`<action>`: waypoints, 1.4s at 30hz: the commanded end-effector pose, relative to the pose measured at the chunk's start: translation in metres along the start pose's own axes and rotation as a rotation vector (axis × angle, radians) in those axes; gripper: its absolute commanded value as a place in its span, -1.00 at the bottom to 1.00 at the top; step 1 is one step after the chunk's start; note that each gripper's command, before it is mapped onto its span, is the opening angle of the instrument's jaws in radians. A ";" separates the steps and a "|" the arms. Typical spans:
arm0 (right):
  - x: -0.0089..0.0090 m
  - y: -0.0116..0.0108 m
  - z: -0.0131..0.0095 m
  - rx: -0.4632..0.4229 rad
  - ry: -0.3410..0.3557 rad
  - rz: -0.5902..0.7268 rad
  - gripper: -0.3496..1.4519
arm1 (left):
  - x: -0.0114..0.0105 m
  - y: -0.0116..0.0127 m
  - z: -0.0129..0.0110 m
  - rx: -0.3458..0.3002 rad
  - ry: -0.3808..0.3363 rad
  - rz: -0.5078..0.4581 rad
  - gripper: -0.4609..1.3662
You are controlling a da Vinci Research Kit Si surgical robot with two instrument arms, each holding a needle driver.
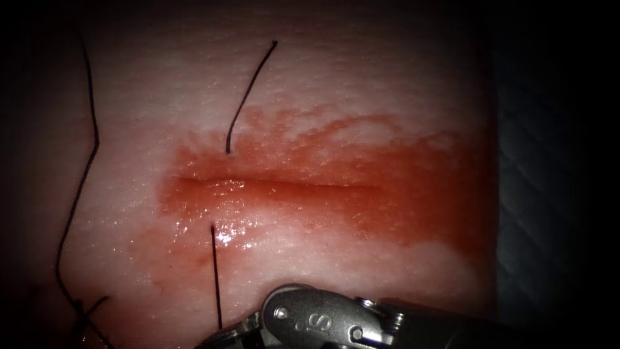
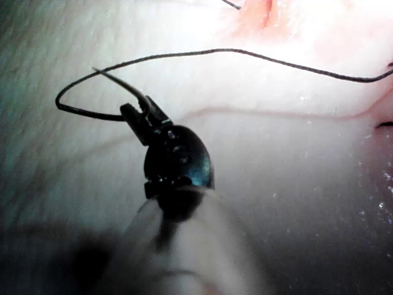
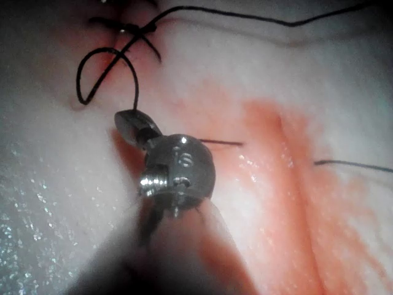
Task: Wound Closure
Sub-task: Grasp the suture with the right hand and pull it through until only a short end remains.
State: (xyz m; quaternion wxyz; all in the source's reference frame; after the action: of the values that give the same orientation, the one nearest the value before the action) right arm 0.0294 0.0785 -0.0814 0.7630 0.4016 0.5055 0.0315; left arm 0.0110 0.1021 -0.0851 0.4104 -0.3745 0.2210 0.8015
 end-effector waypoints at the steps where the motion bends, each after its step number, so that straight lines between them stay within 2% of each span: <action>1: 0.0000 -0.0003 0.0001 0.020 -0.007 0.007 -1.00 | 0.0000 0.0003 0.0001 -0.001 -0.001 0.001 -0.88; 11: -0.0002 -0.0018 0.0007 0.116 -0.036 0.072 -1.00 | -0.0007 0.0020 0.0005 -0.016 0.011 0.002 -0.88; 20: -0.0009 -0.0028 0.0010 0.221 -0.070 0.096 -1.00 | -0.0009 0.0022 0.0006 -0.018 0.010 0.003 -0.88; 25: -0.0009 -0.0027 0.0011 0.264 -0.062 0.103 -1.00 | -0.0009 0.0022 0.0006 -0.018 0.010 0.003 -0.88; 28: -0.0008 -0.0029 0.0012 0.320 -0.029 0.114 -1.00 | -0.0009 0.0021 0.0006 -0.018 0.010 0.003 -0.88; 33: -0.0011 -0.0029 0.0014 0.369 -0.038 0.138 -1.00 | -0.0009 0.0021 0.0005 -0.019 0.011 0.003 -0.88; 39: -0.0023 -0.0032 0.0018 0.438 -0.048 0.172 -1.00 | -0.0010 0.0020 0.0005 -0.019 0.011 0.003 -0.88; 42: -0.0024 -0.0027 0.0018 0.439 -0.041 0.163 -1.00 | -0.0010 0.0020 0.0005 -0.019 0.011 0.003 -0.88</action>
State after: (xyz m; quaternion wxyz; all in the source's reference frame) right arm 0.0287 0.0745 -0.0809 0.6616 0.5996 0.4496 -0.0257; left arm 0.0095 0.1008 -0.0839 0.4054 -0.3812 0.2187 0.8016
